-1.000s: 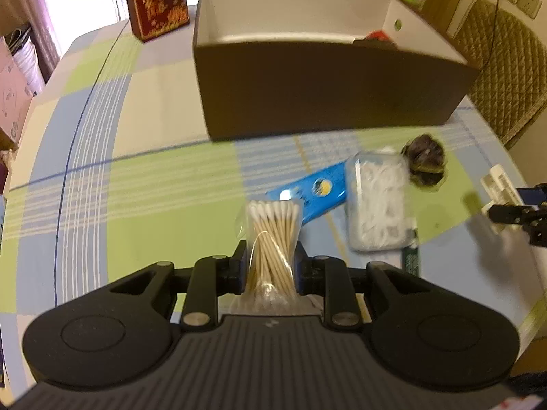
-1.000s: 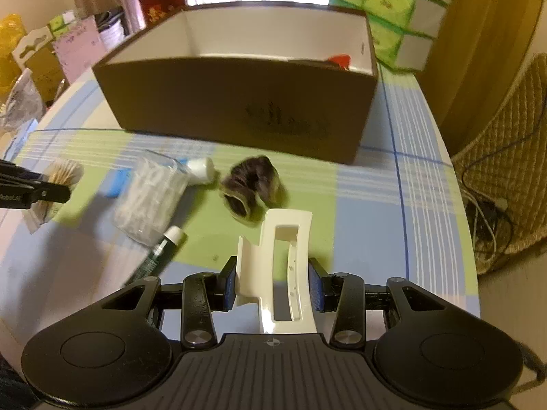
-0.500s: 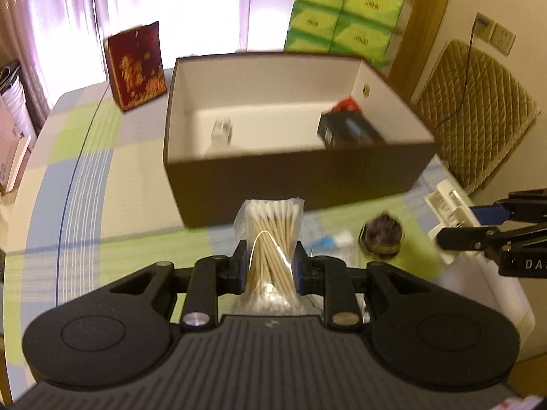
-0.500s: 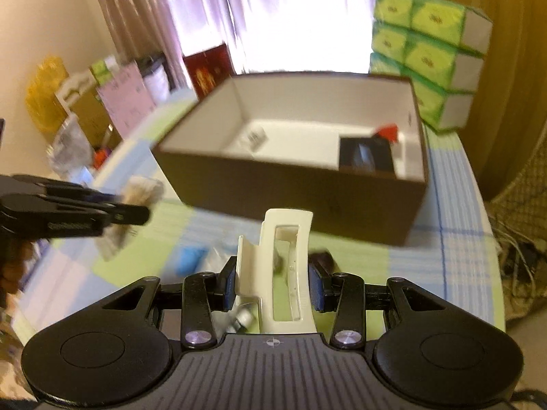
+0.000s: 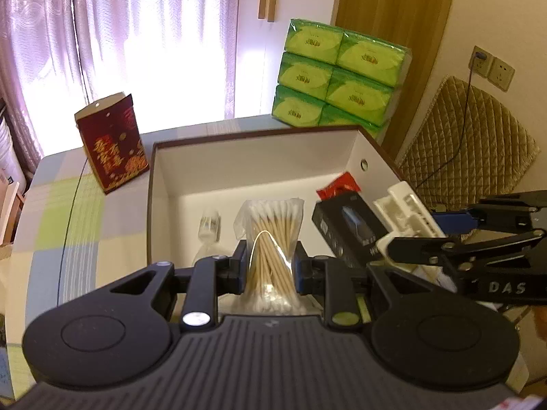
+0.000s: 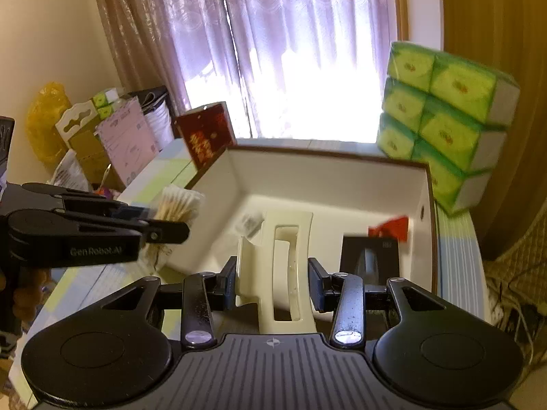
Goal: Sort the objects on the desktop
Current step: 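Lift and carry the cotton swab bag and white hair clip over the cardboard box, then open both grippers to drop the swab bag and hair clip into the box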
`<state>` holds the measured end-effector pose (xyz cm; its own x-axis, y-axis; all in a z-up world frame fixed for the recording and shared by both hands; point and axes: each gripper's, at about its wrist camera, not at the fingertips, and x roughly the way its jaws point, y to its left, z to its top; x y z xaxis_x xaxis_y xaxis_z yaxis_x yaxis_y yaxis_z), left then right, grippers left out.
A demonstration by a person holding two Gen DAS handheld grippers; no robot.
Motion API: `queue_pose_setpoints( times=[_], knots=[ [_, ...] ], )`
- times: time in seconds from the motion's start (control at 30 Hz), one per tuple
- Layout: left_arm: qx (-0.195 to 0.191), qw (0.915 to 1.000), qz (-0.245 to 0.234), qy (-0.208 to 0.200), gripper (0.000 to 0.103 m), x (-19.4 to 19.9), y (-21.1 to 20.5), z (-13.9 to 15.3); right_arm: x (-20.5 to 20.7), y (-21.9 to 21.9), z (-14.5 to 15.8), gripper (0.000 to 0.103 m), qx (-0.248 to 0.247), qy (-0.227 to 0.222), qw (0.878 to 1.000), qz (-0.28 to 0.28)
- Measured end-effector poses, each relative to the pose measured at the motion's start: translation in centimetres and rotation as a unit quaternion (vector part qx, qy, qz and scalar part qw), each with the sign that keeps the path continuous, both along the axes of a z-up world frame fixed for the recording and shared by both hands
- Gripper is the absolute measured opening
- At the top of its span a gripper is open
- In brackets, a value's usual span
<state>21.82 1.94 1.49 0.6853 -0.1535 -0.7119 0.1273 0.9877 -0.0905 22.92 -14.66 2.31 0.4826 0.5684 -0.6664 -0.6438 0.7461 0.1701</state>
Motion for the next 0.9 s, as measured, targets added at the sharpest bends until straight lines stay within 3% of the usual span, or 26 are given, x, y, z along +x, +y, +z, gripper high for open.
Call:
queue_pose_setpoints(
  times=[0.27,0.5,0.9],
  knots=[
    [-0.005,0.9998,0.002,0.017,0.021,5.6,0.2,-1.3,5.4,2.8,-1.0,0.038,-0.012,0.011,1.0,-0.008],
    [-0.054,0.9959,0.032,0.065,0.021,10.6,2.3,-4.4,10.5,4.6,-4.3,0.038,-0.016,0.08,0.996,-0.023],
    [-0.051,0.9907,0.043,0.119,0.021,16.5,2.6,-9.3,16.3,7.1,-9.1,0.038,-0.071,0.13,0.989,-0.006]
  ],
)
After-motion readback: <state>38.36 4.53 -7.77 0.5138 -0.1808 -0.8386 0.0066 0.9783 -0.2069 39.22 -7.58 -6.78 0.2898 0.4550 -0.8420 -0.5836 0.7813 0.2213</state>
